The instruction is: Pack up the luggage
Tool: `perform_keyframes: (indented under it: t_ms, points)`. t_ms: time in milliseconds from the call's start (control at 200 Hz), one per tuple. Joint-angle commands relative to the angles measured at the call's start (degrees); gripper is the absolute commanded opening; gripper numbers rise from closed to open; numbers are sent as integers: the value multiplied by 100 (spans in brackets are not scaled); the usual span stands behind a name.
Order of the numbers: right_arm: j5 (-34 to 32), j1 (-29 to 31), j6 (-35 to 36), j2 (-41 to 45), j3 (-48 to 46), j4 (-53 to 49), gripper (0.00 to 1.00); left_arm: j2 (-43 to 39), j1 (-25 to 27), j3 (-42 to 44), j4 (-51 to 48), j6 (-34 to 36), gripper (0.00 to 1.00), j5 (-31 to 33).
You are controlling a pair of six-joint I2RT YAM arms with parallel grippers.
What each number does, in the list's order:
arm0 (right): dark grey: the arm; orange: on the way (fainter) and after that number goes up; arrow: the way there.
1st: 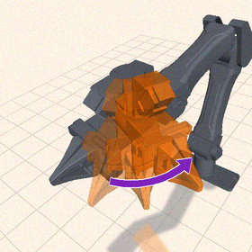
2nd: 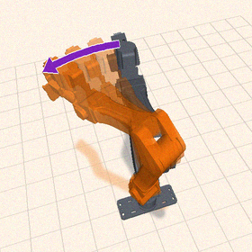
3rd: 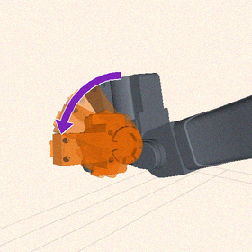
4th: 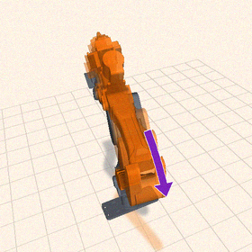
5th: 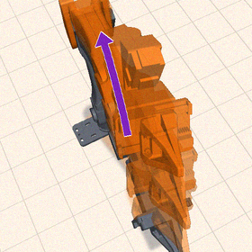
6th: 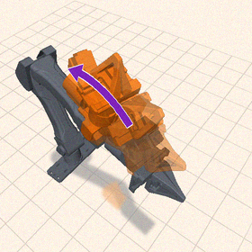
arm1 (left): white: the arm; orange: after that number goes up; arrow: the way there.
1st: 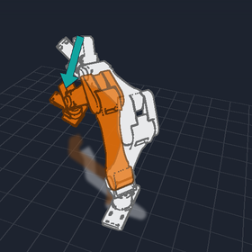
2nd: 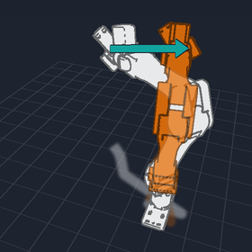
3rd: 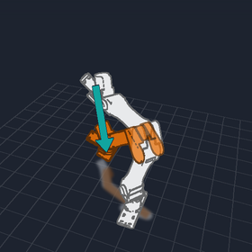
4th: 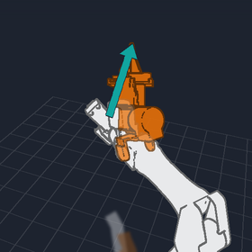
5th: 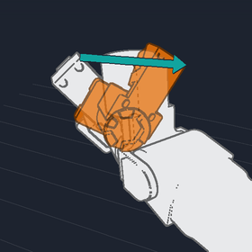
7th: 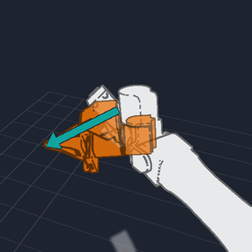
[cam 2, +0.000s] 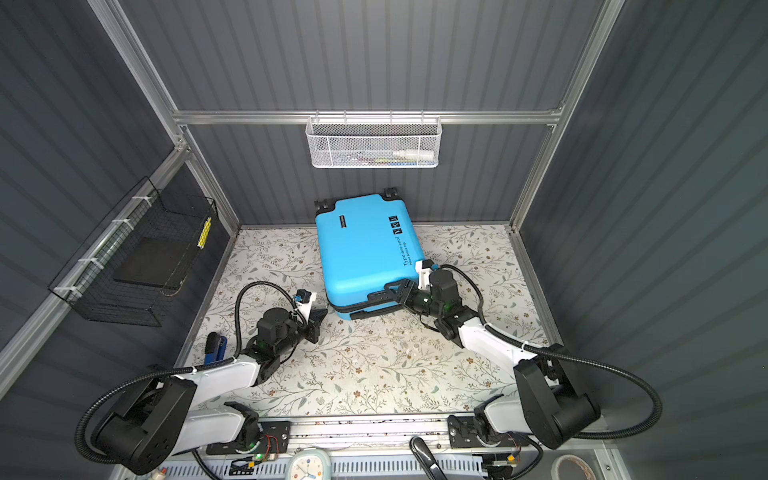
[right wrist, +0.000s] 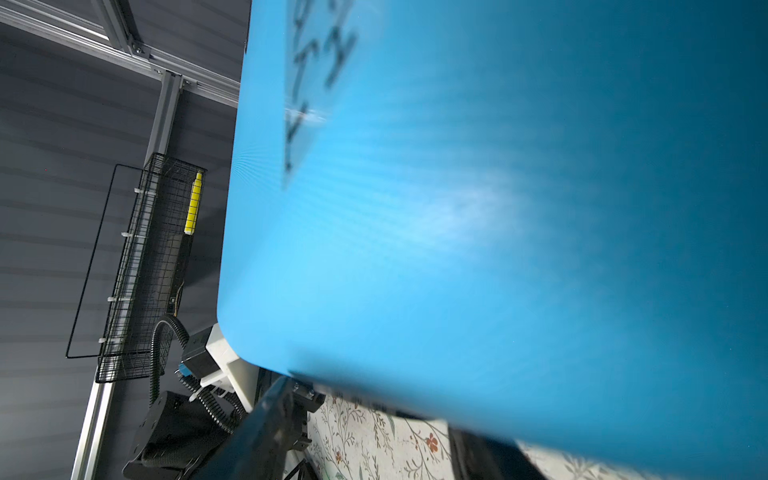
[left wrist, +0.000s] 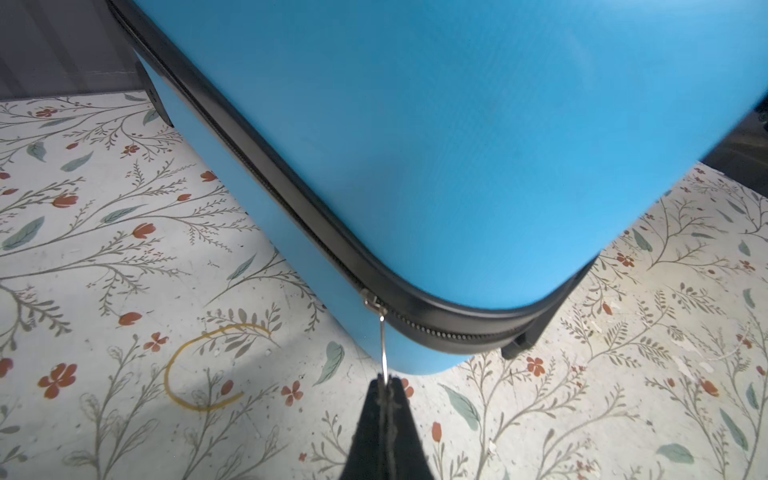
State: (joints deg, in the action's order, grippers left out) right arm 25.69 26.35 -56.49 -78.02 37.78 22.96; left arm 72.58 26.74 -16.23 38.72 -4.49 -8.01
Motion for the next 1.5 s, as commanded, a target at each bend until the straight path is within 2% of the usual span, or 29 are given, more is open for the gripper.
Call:
perform_keyframes:
  t_ms: [0,280,645,810,865,930,1031,1241,1496]
  points:
    - [309,184,-371,-279,-3,-284,59,-176,315,39,-233,108,0,-481]
    - [278,216,-413,-359,14,-218,58,-721,756,-69,-931,294,0,-468]
    - [270,243,-433,-444,73,-188,58,-589,1564,-276,-1323,474,0,-404]
    - [215,233,-362,-399,79,-255,59,-692,1606,-254,-1386,535,0,-210]
    - [175,185,-275,-331,109,-380,63,-692,1600,-266,-1366,554,0,-158]
    - [147,29,-214,-201,85,-504,67,-688,1606,-276,-1361,568,0,-127]
    - [238,-340,-206,47,-56,-521,68,-692,1602,-262,-1350,546,0,-125]
    - [620,-955,-269,133,-159,-329,66,-706,1603,-257,-1296,485,0,-162]
    - [978,-1097,-555,-311,-122,281,60,-727,1606,-337,-1393,541,0,-161]
